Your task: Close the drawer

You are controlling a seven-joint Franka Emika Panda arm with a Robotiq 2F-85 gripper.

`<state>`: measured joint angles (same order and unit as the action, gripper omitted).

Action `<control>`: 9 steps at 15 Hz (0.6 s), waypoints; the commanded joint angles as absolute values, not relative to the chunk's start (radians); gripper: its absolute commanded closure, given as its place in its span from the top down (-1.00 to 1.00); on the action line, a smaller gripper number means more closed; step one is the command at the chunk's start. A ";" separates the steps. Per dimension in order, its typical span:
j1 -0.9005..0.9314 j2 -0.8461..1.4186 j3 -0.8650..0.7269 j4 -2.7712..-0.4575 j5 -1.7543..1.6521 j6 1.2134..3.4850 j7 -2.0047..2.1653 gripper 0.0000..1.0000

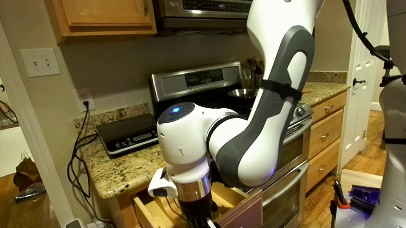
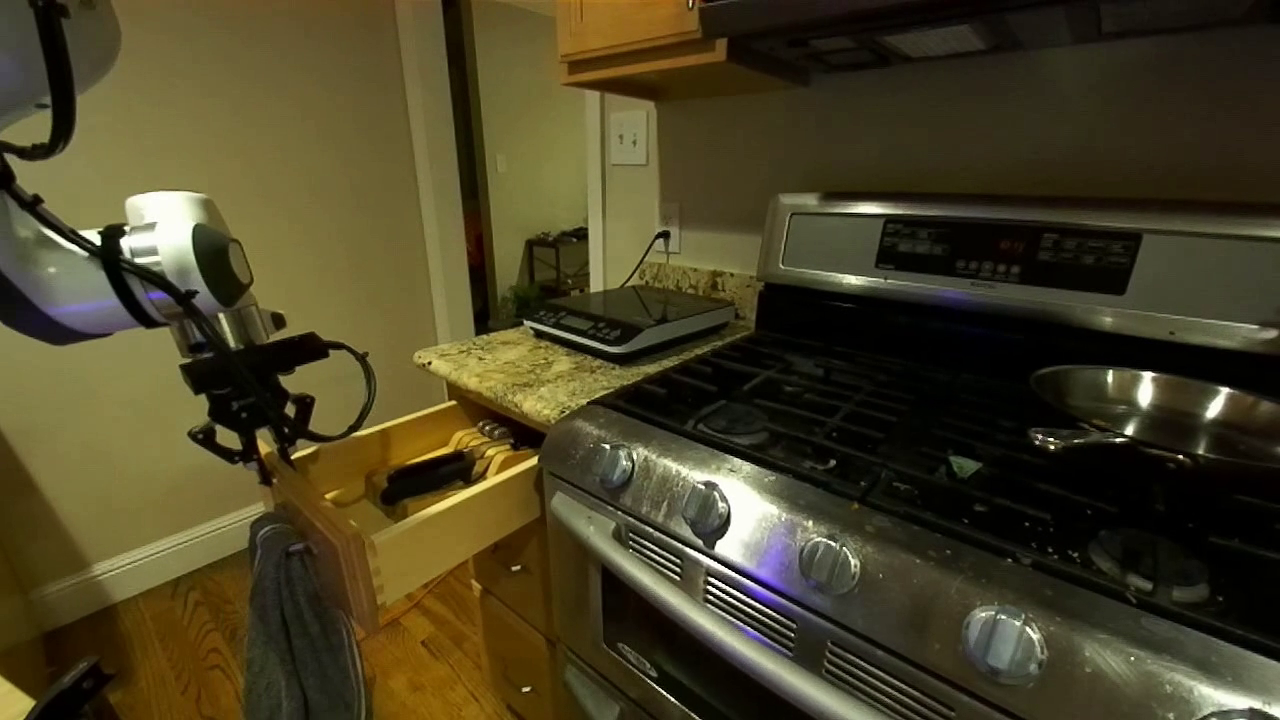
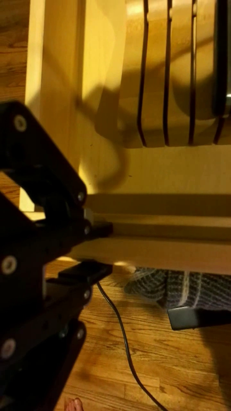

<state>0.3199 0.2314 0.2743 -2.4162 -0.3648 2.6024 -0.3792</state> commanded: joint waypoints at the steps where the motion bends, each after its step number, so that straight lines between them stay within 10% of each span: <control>1: 0.297 0.273 0.226 -2.358 -0.452 2.628 -0.365 -0.79; 6: 0.292 0.295 0.182 -2.294 -0.518 2.632 -0.358 -0.71; 7: 0.293 0.294 0.176 -2.288 -0.527 2.634 -0.356 -0.02; 9: 0.296 0.280 0.168 -2.291 -0.545 2.645 -0.351 -0.02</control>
<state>0.2960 0.3178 0.2001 -2.2847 -0.4526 2.6024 -0.3940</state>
